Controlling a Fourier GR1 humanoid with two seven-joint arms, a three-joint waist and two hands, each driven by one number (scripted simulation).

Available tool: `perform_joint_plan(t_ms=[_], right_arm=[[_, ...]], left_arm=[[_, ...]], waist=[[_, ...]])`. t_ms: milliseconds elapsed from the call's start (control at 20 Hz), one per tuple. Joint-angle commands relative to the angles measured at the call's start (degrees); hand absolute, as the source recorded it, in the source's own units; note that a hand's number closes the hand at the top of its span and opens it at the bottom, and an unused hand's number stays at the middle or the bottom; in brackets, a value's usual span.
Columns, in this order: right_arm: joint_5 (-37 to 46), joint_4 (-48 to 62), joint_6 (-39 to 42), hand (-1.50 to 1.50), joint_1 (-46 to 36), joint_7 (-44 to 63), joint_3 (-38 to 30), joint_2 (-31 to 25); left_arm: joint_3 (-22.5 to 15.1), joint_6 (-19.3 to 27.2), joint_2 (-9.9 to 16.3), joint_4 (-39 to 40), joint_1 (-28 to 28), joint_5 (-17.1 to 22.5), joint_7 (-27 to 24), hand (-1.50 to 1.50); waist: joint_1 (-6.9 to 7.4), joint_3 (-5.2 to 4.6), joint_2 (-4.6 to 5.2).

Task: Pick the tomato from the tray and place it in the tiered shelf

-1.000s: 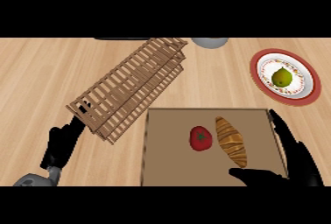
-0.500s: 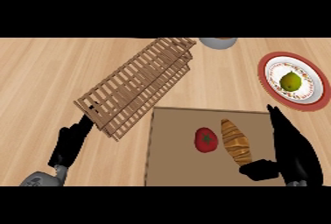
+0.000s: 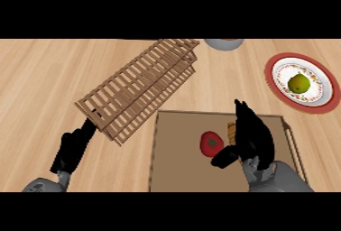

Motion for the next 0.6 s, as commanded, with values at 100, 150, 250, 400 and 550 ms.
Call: perform_joint_plan(t_ms=[100,150,250,400,550], right_arm=[[3.4,10.3,6.2,-1.5,-4.2,14.0,-1.9,10.1],[4.6,10.9,7.1,-1.5,-4.8,14.0,-2.3,11.3],[6.8,12.6,8.6,-1.5,-6.3,14.0,-3.9,14.1],[11.3,15.8,10.1,-1.5,-7.0,14.0,-5.0,17.1],[15.0,15.9,11.4,-1.5,-5.4,14.0,-5.2,17.8]], left_arm=[[-0.6,0.1,0.2,-2.6,0.4,-0.4,2.1,0.0],[0.2,0.1,-0.7,0.6,1.6,-0.5,-1.4,0.0],[-0.7,1.5,-2.1,-0.3,0.9,-1.0,0.8,0.0],[0.7,0.5,-0.5,-0.1,0.6,-0.6,0.5,0.0],[1.8,-0.4,-0.1,-0.9,1.6,0.5,0.3,0.0]], waist=[[-0.89,0.14,-0.31],[-1.43,0.05,-0.22],[-1.89,0.07,-0.34],[-2.4,0.05,-0.44],[-2.59,0.14,-0.53]])
